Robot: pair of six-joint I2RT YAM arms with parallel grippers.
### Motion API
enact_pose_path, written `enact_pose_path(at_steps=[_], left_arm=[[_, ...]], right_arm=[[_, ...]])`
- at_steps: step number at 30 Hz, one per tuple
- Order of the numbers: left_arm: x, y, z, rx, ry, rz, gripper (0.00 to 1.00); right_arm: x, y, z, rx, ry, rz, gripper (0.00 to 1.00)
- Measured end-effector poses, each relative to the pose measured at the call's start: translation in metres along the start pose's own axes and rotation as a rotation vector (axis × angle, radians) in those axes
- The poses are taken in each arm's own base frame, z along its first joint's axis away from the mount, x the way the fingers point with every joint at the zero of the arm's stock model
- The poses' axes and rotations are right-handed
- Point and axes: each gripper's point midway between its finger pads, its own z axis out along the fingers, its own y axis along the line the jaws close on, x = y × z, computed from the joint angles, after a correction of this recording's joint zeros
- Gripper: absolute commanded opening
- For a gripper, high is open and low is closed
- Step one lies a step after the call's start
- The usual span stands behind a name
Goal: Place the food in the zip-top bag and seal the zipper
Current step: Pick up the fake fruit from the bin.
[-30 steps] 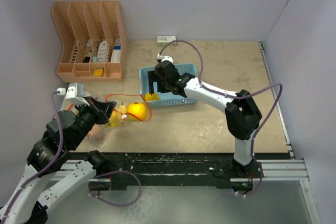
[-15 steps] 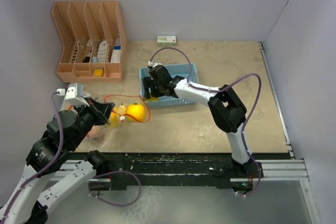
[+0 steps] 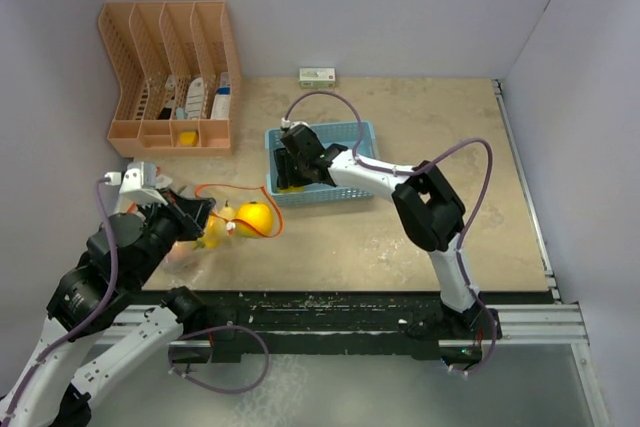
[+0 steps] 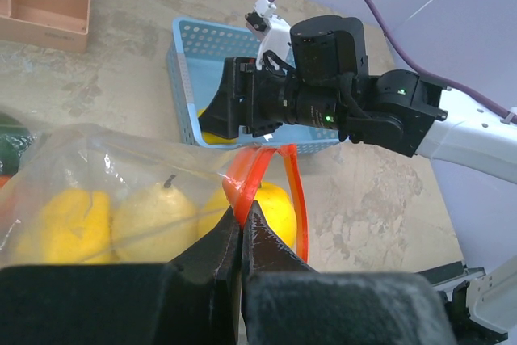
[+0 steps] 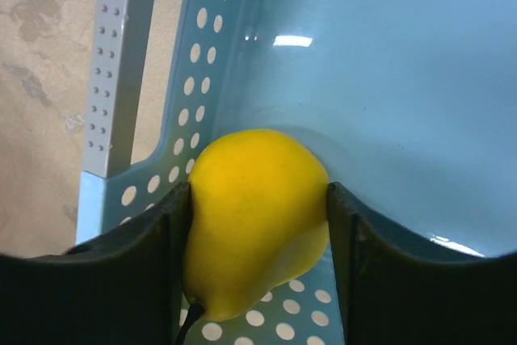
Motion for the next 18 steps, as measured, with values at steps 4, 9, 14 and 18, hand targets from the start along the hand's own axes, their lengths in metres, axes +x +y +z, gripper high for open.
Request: enact_pose_path(at_steps=[4, 9, 14, 18], left_arm=[[-0.001, 0.0, -0.002, 0.005, -0.007, -0.004, 0.0], [-0.002, 0.0, -0.002, 0.006, -0.008, -0.007, 0.0], [-0.002, -0.001, -0.002, 0.007, -0.009, -0.01, 0.0], [-0.002, -0.001, -0.002, 0.008, -0.011, -0.012, 0.0]], right_arm=[[0.0, -0.004, -0.006, 0.016, -0.009, -0.002, 0.12], [-0.002, -0.018, -0.018, 0.087, -0.012, -0.007, 0.07], [-0.007, -0.031, -0.045, 0.151, -0.021, -0.011, 0.07], [-0.035, -0.028, -0.087, 0.132, -0.106, -0.004, 0.07]])
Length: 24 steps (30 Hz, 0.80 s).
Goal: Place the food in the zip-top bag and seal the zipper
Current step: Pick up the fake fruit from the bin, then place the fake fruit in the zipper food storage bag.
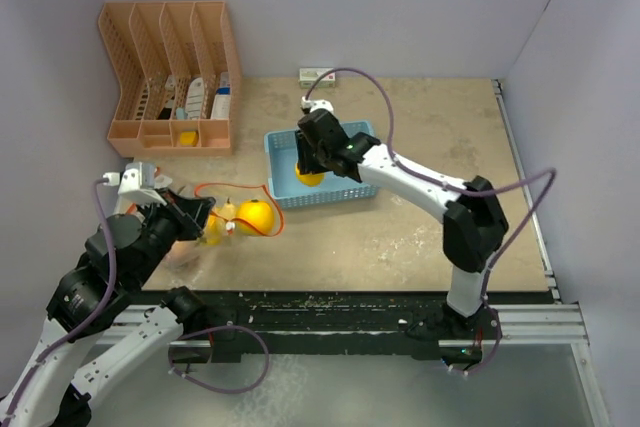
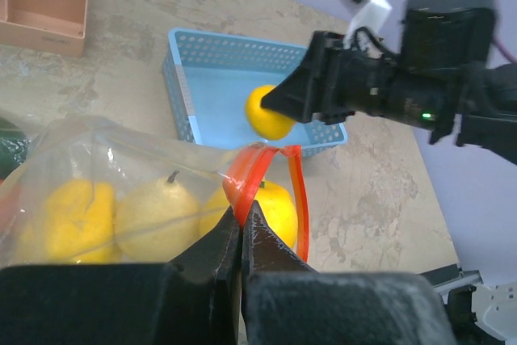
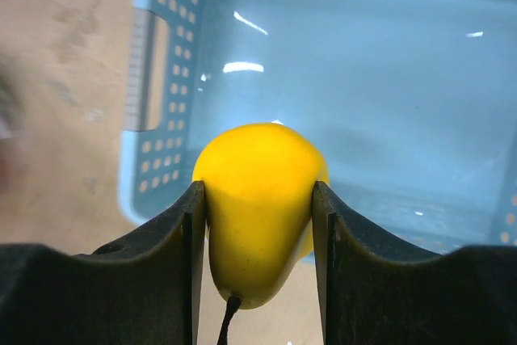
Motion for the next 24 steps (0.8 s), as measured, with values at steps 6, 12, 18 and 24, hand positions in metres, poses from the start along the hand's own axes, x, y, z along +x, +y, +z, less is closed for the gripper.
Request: enact_pose_path(at_steps=[6, 12, 18, 24], left_arm=[[0.007, 0.0, 0.012, -0.001, 0.002, 0.0, 0.0], [0.026, -0.002, 0.045, -0.019, 0.045, 0.014, 0.0], [0.053, -0.01, 0.078, 0.005, 0.105, 0.001, 0.0], [0.072, -0.027, 0.101, 0.091, 0.146, -0.013, 0.0]], right_arm=[[-0.047, 0.008, -0.082, -0.14, -0.16, 0.038, 0.07], [-0.055, 0.024, -0.144, -0.344, -0.251, 0.038, 0.07], [-0.024, 0.041, -0.162, -0.498, -0.22, 0.016, 0.07], [-0.008, 0.062, -0.156, -0.59, -0.178, 0.01, 0.07]])
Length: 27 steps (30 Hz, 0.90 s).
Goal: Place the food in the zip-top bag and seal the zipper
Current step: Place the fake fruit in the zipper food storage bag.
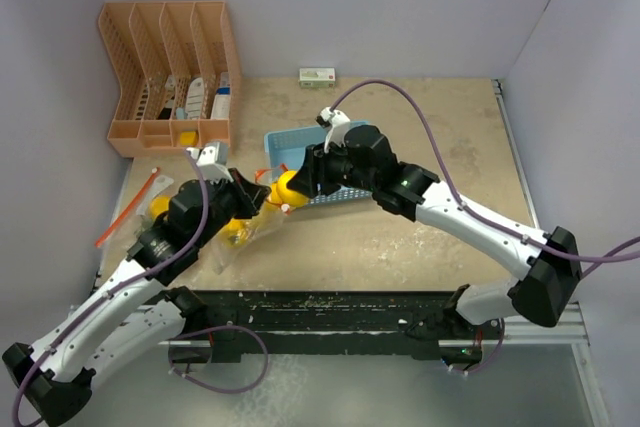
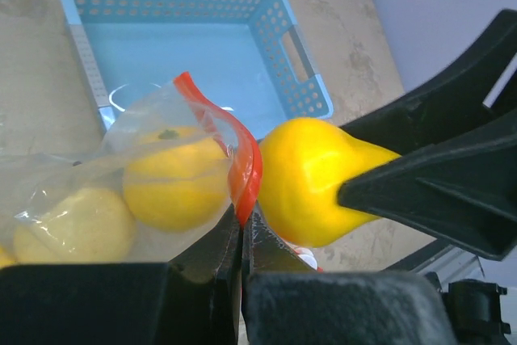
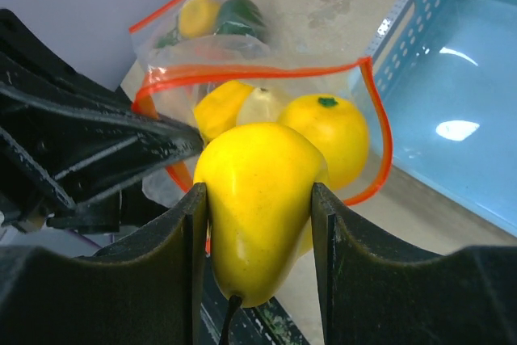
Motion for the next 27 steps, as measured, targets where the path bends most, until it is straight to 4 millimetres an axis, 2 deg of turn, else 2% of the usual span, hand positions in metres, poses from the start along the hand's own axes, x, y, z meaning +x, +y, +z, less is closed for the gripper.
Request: enact_pose_path(at_steps=[5, 10, 13, 17, 22, 27], left_arm=[[0.005, -0.011, 0.0, 0.067, 0.015, -0.021, 0.0], [-0.003, -0.026, -0.01, 0.147, -0.008, -0.038, 0.0], [-0.002, -0.035, -0.007, 0.185, 0.005, -0.037, 0.0], [0.001, -0.054, 0.009, 0.261, 0.035, -0.041, 0.0], [0.009, -0.065, 0.031, 0.33, 0.04, -0.07, 0.0], [0.022, -0.065, 0.038, 0.368, 0.06, -0.072, 0.0]], right_arm=[[0.004, 0.001, 0.02, -0.027, 0.005, 0.013, 0.07], [0.012, -0.005, 0.035, -0.017, 0.025, 0.027, 0.06], [0.008, -0.005, 0.034, -0.006, 0.012, 0.025, 0.06], [0.0, -0.005, 0.03, 0.021, -0.01, 0.019, 0.06], [0.0, -0.026, 0.017, 0.136, -0.007, 0.009, 0.06], [0.01, -0.038, 0.011, 0.196, 0.034, 0.002, 0.06]])
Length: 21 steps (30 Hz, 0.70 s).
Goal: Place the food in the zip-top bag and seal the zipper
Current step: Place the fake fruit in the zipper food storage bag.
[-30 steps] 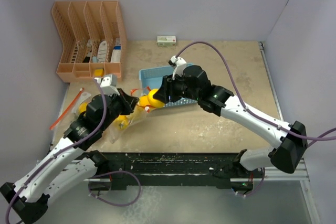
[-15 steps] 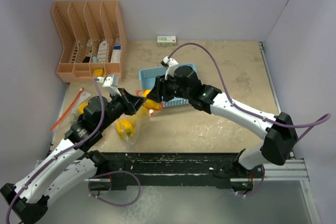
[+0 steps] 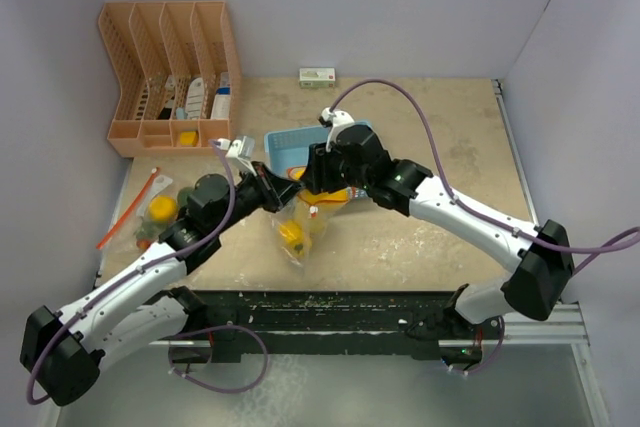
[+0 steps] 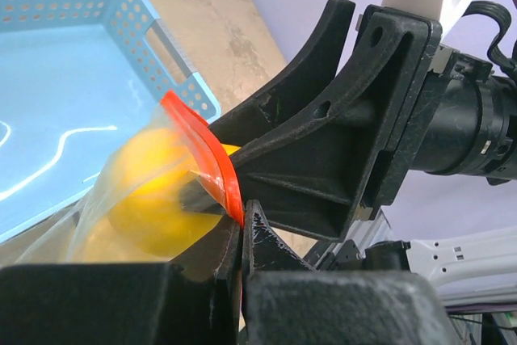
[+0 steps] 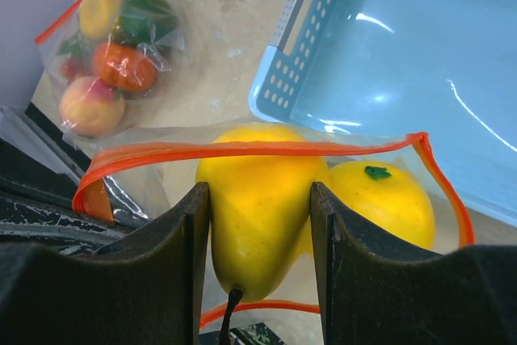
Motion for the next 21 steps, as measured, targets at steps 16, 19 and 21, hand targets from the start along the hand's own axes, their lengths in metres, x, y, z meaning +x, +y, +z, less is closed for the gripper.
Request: enact_pose_path(at_steps=[16, 19, 21], left_arm=[[0.017, 0.034, -0.069, -0.134, -0.058, 0.007, 0.0], [0.02, 0.043, -0.071, -0.173, -0.053, 0.006, 0.0], [0.022, 0.048, -0.072, -0.197, -0.044, 0.005, 0.0]], right_arm=[[0.05, 0.042, 0.005, -0.044, 0.093, -0.042, 0.99], [0.049, 0.038, 0.0, -0.02, 0.09, -0.045, 0.99], [0.046, 0.039, -0.006, -0.02, 0.079, -0.047, 1.0]])
